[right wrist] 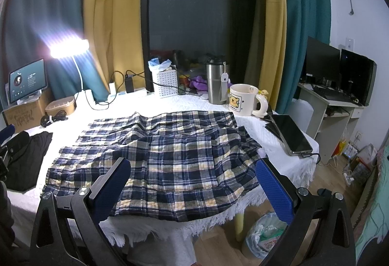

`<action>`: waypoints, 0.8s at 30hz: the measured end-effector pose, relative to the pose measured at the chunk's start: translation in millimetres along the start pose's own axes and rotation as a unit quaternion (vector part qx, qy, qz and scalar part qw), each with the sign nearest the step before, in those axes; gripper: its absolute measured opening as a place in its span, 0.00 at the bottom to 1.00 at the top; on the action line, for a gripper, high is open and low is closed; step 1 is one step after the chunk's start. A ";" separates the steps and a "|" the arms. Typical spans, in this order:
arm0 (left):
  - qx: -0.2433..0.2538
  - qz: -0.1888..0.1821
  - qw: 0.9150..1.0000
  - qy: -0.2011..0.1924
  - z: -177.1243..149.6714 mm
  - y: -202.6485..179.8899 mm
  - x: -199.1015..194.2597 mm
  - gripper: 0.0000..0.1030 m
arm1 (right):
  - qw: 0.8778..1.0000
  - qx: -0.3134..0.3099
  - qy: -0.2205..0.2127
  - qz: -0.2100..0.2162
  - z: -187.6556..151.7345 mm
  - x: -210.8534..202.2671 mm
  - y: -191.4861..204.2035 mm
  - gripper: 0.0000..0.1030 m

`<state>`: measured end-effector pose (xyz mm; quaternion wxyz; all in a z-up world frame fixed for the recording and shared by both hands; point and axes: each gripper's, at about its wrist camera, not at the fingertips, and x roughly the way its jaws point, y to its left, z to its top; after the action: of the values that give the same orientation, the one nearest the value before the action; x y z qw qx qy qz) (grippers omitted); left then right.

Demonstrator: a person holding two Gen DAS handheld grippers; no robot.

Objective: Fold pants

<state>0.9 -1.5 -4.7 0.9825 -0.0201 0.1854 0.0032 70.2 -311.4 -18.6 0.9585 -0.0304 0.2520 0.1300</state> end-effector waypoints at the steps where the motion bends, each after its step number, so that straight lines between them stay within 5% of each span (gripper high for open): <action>1: 0.000 0.000 1.000 0.000 0.1 -0.2 0.1 1.00 | 1.000 0.000 0.000 0.000 -0.1 0.0 -0.1 1.00; 24: 0.002 0.001 1.000 0.003 0.8 -0.6 -0.2 1.00 | 1.000 -0.001 0.004 0.000 -0.3 1.5 -0.1 1.00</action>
<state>1.0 -2.1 -3.8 0.9820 -0.0182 0.1879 0.0038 71.4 -311.2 -19.6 0.9576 -0.0318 0.2552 0.1297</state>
